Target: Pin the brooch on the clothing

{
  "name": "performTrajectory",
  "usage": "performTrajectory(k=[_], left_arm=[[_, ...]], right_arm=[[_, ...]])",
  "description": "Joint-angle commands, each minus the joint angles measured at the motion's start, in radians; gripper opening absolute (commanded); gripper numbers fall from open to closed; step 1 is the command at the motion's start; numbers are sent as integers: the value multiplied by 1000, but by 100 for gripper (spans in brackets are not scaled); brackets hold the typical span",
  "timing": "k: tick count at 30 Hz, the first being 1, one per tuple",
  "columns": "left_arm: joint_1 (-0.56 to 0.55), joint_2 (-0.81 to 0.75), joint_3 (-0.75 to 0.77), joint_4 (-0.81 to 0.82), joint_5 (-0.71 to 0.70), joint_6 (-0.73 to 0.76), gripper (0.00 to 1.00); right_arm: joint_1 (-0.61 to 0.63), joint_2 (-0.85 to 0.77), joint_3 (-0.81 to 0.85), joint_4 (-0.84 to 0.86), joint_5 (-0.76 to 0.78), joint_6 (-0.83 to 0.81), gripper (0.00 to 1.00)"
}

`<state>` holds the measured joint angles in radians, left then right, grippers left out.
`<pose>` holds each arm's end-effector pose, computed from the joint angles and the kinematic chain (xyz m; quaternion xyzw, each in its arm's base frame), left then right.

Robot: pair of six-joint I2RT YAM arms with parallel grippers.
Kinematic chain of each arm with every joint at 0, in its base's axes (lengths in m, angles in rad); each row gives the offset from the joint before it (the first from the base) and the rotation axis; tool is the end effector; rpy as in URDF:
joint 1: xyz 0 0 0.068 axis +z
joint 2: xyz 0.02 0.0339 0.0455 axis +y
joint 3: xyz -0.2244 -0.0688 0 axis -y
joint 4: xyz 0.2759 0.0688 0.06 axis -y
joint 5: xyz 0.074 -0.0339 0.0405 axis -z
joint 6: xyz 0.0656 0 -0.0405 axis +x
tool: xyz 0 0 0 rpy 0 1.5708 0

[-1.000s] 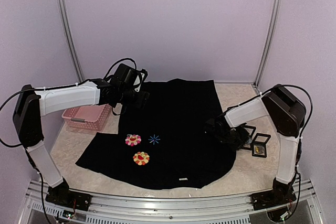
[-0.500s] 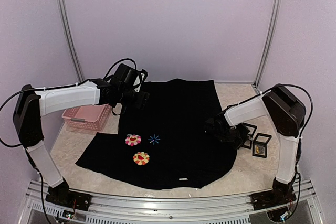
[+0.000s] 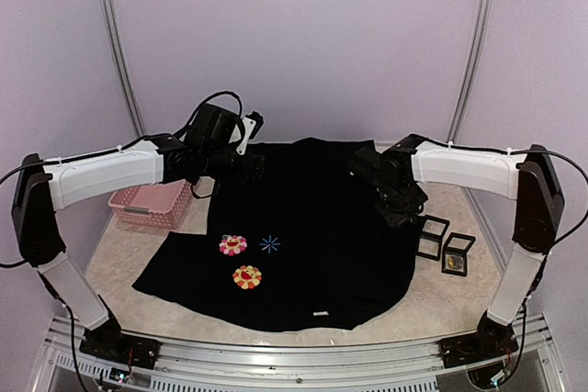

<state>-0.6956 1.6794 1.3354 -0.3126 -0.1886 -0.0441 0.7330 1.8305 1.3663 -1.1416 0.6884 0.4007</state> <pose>0.3410 -0.2687 0.2155 0.2465 0.8597 -0.0800 0.4402 0.2856 0.2011 0.1359 -0.1615 0.9273 -0.2935 0.1673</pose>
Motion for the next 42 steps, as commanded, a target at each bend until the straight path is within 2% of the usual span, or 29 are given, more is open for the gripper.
performTrajectory(k=[1, 3, 4, 8, 11, 15, 21, 28, 30, 33, 36, 42], left_arm=[[-61, -115, -11, 46, 101, 81, 71], [-86, -168, -17, 41, 198, 118, 71], [-98, -188, -19, 34, 289, 133, 71], [-153, -278, -21, -20, 506, 193, 68], [-199, -342, -24, -56, 597, 228, 66], [-252, -385, -7, -90, 620, 249, 60], [-261, -389, -6, -97, 615, 227, 34], [-270, -367, -22, -65, 683, 216, 33], [-272, -365, -22, -54, 682, 213, 28], [-272, -362, -21, -42, 675, 207, 11], [-272, -360, -25, -28, 675, 197, 2], [-274, -364, -56, 6, 685, 183, 0]], right_arm=[[35, -158, 160, -21, -251, -121, 0], [46, -231, 199, 69, -428, -214, 0], [45, -277, 197, 139, -559, -264, 0], [62, -425, 123, 439, -1145, -387, 0], [99, -471, 95, 564, -1350, -432, 0], [122, -455, 98, 602, -1416, -457, 0], [154, -457, 70, 684, -1470, -447, 0], [167, -448, 65, 716, -1442, -437, 0], [171, -442, 69, 712, -1439, -441, 0], [174, -441, 69, 709, -1429, -444, 0], [177, -439, 69, 707, -1424, -444, 0], [178, -442, 61, 722, -1410, -443, 0]])
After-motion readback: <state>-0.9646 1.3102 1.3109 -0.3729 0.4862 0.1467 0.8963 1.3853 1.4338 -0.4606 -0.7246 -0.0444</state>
